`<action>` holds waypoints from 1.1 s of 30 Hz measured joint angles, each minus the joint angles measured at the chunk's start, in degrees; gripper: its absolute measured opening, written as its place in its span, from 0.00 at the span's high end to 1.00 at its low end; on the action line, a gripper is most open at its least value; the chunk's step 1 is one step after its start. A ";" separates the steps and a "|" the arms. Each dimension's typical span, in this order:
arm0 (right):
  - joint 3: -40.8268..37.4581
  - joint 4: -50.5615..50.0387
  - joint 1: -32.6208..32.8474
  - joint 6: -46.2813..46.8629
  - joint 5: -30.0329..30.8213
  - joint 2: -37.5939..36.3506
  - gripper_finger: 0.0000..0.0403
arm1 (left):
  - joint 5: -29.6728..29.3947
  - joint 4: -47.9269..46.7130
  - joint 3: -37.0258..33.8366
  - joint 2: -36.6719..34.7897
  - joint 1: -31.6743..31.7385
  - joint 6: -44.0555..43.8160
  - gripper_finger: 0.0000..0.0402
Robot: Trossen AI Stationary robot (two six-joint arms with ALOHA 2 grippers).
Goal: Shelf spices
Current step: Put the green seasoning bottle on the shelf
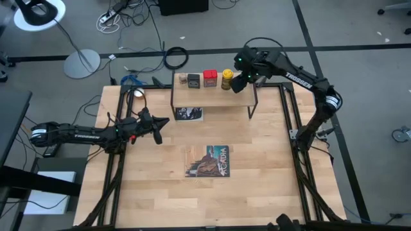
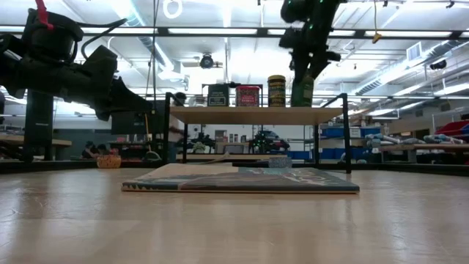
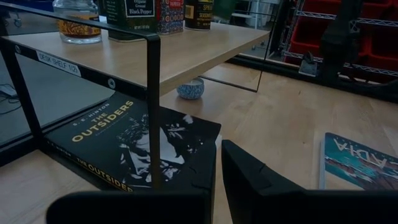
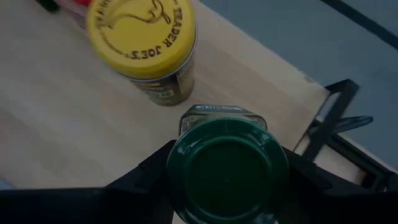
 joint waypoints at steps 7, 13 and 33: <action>0.13 1.22 -0.12 -0.52 0.44 2.69 0.52 | 0.00 0.01 0.00 0.00 0.00 0.00 0.92; 0.04 2.11 -0.82 -0.52 0.13 2.58 0.52 | 0.00 0.24 0.00 0.00 0.01 0.00 0.92; 0.02 3.29 -0.01 -2.10 0.23 2.45 0.33 | 0.00 0.07 0.00 0.00 0.01 0.22 0.92</action>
